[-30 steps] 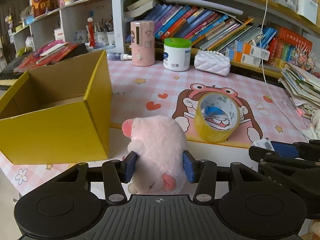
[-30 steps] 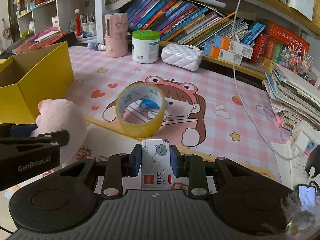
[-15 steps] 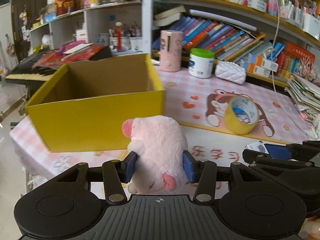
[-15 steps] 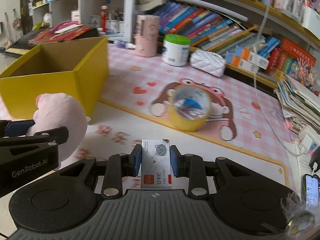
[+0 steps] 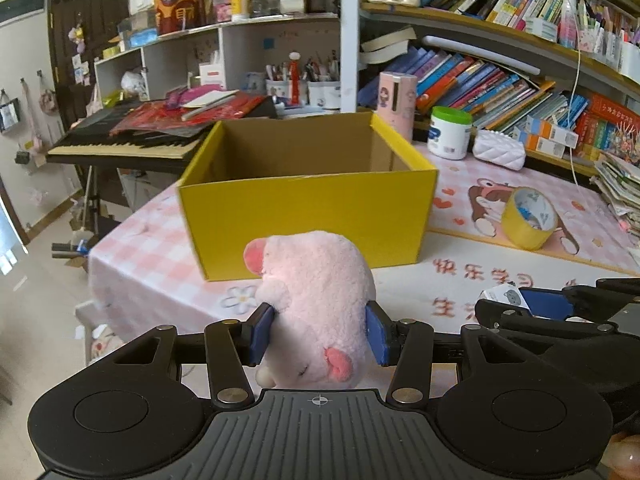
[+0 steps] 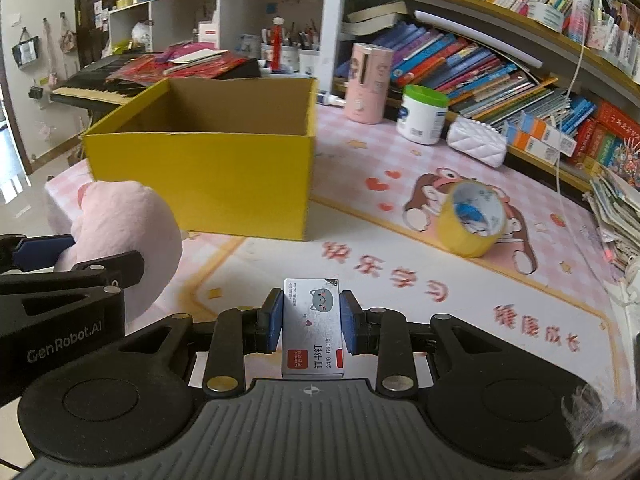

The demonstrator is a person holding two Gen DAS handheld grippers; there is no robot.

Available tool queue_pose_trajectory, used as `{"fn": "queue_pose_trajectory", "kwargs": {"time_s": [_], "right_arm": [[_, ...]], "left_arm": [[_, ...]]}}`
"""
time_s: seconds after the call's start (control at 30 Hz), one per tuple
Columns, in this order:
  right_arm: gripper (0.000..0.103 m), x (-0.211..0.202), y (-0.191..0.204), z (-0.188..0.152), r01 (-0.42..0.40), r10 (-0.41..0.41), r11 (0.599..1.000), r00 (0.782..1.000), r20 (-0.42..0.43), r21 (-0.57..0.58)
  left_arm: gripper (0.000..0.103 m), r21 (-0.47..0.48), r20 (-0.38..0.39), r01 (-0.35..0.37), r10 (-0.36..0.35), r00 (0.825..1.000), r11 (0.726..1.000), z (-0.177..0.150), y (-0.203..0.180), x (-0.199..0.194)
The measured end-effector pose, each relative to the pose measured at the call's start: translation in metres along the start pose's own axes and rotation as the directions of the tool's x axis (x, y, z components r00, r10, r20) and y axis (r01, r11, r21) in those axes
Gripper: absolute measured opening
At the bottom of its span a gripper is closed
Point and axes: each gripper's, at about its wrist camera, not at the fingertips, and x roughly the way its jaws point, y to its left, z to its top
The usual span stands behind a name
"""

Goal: Organize objects
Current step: 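Carry the pig in the left tool over the box while the right carries the card box, then open the left tool to drop the pig into the box while the right drops the card box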

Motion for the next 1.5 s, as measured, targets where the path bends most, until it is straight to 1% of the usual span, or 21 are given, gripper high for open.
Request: {"fn": "queue_pose_trajectory", "kwargs": {"time_s": [0.27, 0.37, 0.47, 0.63, 0.83, 1.0, 1.1, 1.27, 1.37, 1.43, 1.47, 1.5], "right_arm": [[0.028, -0.009, 0.040, -0.007, -0.017, 0.017, 1.000, 1.000, 0.009, 0.014], [0.028, -0.013, 0.051, -0.007, -0.023, 0.022, 1.000, 1.000, 0.020, 0.017], [0.028, -0.015, 0.056, -0.003, -0.022, 0.022, 0.999, 0.999, 0.036, 0.022], [0.028, -0.016, 0.054, 0.018, -0.008, 0.005, 0.999, 0.996, 0.086, 0.033], [0.028, -0.010, 0.046, 0.062, -0.006, 0.000, 1.000, 0.983, 0.184, 0.029], [0.028, 0.011, 0.038, 0.099, -0.020, 0.015, 1.000, 0.973, 0.231, 0.019], [0.028, 0.030, 0.033, 0.117, -0.026, 0.025, 1.000, 0.971, 0.236, 0.001], [0.028, 0.069, 0.026, 0.139, -0.040, 0.045, 0.999, 0.976, 0.212, -0.028], [0.028, 0.089, 0.023, 0.144, -0.050, 0.058, 0.998, 0.981, 0.187, -0.047], [0.028, 0.101, 0.022, 0.147, -0.058, 0.067, 0.997, 0.983, 0.169, -0.060], [0.028, 0.107, 0.021, 0.148, -0.063, 0.073, 0.996, 0.984, 0.161, -0.066], [0.028, 0.113, 0.021, 0.149, -0.068, 0.078, 0.995, 0.985, 0.152, -0.072]], "left_arm": [[0.047, 0.016, 0.013, -0.009, 0.008, 1.000, 1.000, -0.012, 0.034, -0.016], [0.047, 0.014, 0.037, -0.004, 0.004, 0.999, 1.000, -0.012, 0.045, -0.021], [0.047, -0.003, 0.077, 0.011, -0.011, 0.997, 1.000, -0.007, 0.053, -0.026], [0.047, -0.015, 0.157, 0.044, -0.041, 0.987, 0.999, 0.016, 0.056, -0.028], [0.047, -0.011, 0.231, 0.053, -0.049, 0.972, 0.999, 0.048, 0.051, -0.016], [0.047, -0.018, 0.246, 0.036, -0.030, 0.969, 0.999, 0.072, 0.051, 0.007], [0.047, -0.029, 0.246, 0.023, -0.015, 0.969, 0.999, 0.085, 0.050, 0.025], [0.047, -0.031, 0.209, -0.015, 0.021, 0.978, 0.999, 0.100, 0.046, 0.061], [0.047, -0.020, 0.194, -0.037, 0.040, 0.980, 0.999, 0.105, 0.044, 0.076], [0.044, -0.015, 0.186, -0.048, 0.050, 0.981, 0.999, 0.108, 0.042, 0.084], [0.039, -0.013, 0.183, -0.050, 0.052, 0.982, 0.999, 0.109, 0.042, 0.087], [0.038, -0.007, 0.180, -0.053, 0.054, 0.982, 0.999, 0.111, 0.040, 0.090]]}}
